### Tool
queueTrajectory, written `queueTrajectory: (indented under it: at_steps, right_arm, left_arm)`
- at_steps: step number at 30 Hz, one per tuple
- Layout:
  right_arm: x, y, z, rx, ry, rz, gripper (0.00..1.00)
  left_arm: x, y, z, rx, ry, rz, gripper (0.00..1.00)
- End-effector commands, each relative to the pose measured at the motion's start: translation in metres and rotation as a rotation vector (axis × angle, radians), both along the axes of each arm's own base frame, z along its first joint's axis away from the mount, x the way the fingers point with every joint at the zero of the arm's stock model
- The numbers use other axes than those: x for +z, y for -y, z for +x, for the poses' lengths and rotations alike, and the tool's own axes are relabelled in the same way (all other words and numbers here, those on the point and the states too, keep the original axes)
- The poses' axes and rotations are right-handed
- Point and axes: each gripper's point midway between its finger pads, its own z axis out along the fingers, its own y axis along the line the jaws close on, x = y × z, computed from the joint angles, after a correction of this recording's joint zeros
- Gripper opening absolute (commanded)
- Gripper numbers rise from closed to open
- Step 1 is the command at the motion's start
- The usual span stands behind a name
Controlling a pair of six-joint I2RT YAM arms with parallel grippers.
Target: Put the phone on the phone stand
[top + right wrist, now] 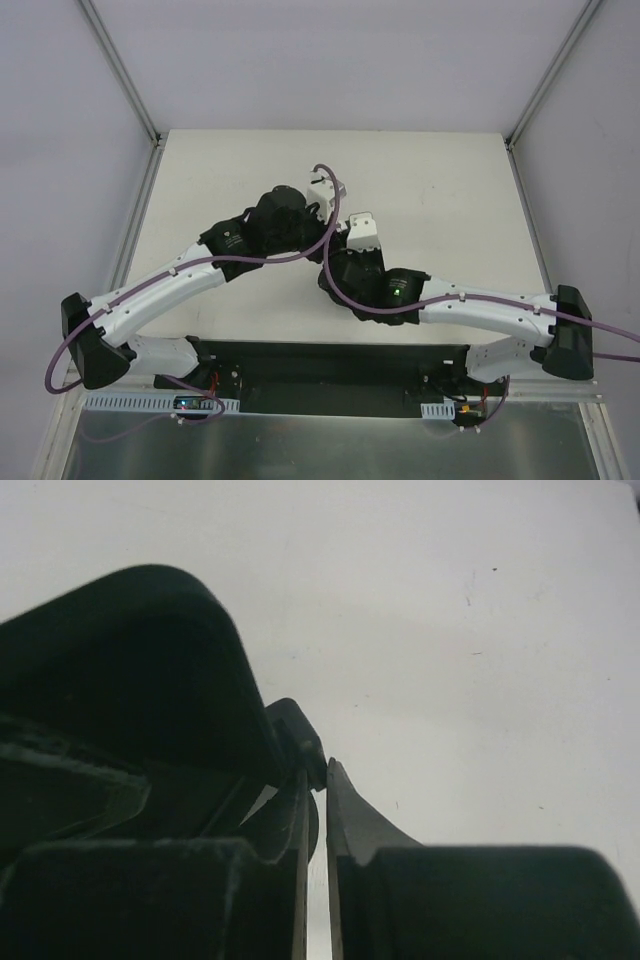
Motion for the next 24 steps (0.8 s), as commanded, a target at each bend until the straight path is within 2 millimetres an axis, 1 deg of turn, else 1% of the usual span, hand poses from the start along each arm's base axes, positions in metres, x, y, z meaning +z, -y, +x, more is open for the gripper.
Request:
queueTrajectory:
  at_steps: [1, 3, 5, 7, 8, 9, 10, 11, 12, 13, 14, 15, 16, 17, 18, 19, 20, 21, 23, 24]
  right_arm:
    - [0.082, -0.019, -0.015, -0.109, 0.146, 0.316, 0.00]
    - [0.076, -0.023, -0.016, -0.122, 0.129, 0.304, 0.00]
    - [0.070, -0.026, -0.018, -0.118, 0.114, 0.303, 0.00]
    - [0.065, -0.024, -0.019, -0.118, 0.102, 0.305, 0.00]
    - [0.060, -0.023, -0.020, -0.112, 0.091, 0.297, 0.00]
    - [0.065, -0.024, -0.021, -0.102, 0.088, 0.331, 0.00]
    - [0.056, -0.020, -0.020, -0.060, 0.081, 0.233, 0.01]
    - [0.050, -0.025, -0.023, -0.006, 0.046, 0.217, 0.03]
    - [0.060, -0.026, -0.025, 0.024, 0.049, 0.262, 0.11]
    - [0.047, -0.021, -0.026, 0.097, 0.043, 0.140, 0.35]
    - [0.040, -0.031, -0.033, 0.189, -0.006, 0.147, 0.48]
    - [0.047, -0.026, -0.036, 0.227, -0.011, 0.175, 0.62]
    - [0.042, -0.030, -0.044, 0.311, -0.063, 0.181, 0.85]
    - [0.034, -0.026, -0.047, 0.355, -0.086, 0.156, 0.89]
    - [0.039, -0.014, -0.051, 0.369, -0.096, 0.179, 0.91]
    - [0.037, -0.009, -0.054, 0.394, -0.115, 0.189, 0.96]
    - [0.026, -0.002, -0.057, 0.425, -0.126, 0.157, 0.98]
    - [0.034, 0.005, -0.061, 0.456, -0.117, 0.195, 0.99]
    - [0.030, 0.010, -0.067, 0.531, -0.126, 0.186, 1.00]
    - [0.037, 0.018, -0.065, 0.550, -0.100, 0.200, 1.00]
  left_arm:
    - [-0.030, -0.070, 0.084, 0.483, 0.147, 0.274, 0.00]
    - [-0.029, -0.060, 0.086, 0.463, 0.154, 0.269, 0.00]
    - [-0.029, -0.048, 0.082, 0.417, 0.154, 0.247, 0.00]
    - [-0.032, -0.040, 0.079, 0.381, 0.144, 0.226, 0.00]
    - [-0.031, -0.032, 0.074, 0.332, 0.130, 0.196, 0.00]
    - [-0.034, -0.029, 0.070, 0.307, 0.119, 0.190, 0.00]
    - [-0.035, -0.025, 0.066, 0.276, 0.104, 0.176, 0.00]
    - [-0.033, -0.022, 0.061, 0.247, 0.100, 0.157, 0.00]
    - [-0.038, -0.016, 0.051, 0.184, 0.071, 0.142, 0.00]
    - [-0.038, -0.013, 0.046, 0.153, 0.063, 0.131, 0.00]
    - [-0.034, -0.011, 0.041, 0.125, 0.060, 0.113, 0.00]
    - [-0.035, -0.006, 0.033, 0.068, 0.049, 0.101, 0.00]
    - [-0.032, -0.005, 0.028, 0.043, 0.050, 0.091, 0.00]
    - [-0.026, -0.006, 0.024, 0.015, 0.064, 0.078, 0.00]
    - [-0.022, -0.004, 0.019, -0.015, 0.065, 0.062, 0.00]
    - [-0.017, -0.004, 0.017, -0.023, 0.069, 0.051, 0.00]
    - [-0.008, -0.005, 0.015, -0.030, 0.078, 0.028, 0.00]
    - [-0.005, -0.008, 0.014, -0.040, 0.070, 0.019, 0.00]
    - [0.006, -0.005, 0.006, -0.087, 0.060, -0.019, 0.00]
    - [0.010, -0.005, 0.003, -0.113, 0.056, -0.037, 0.00]
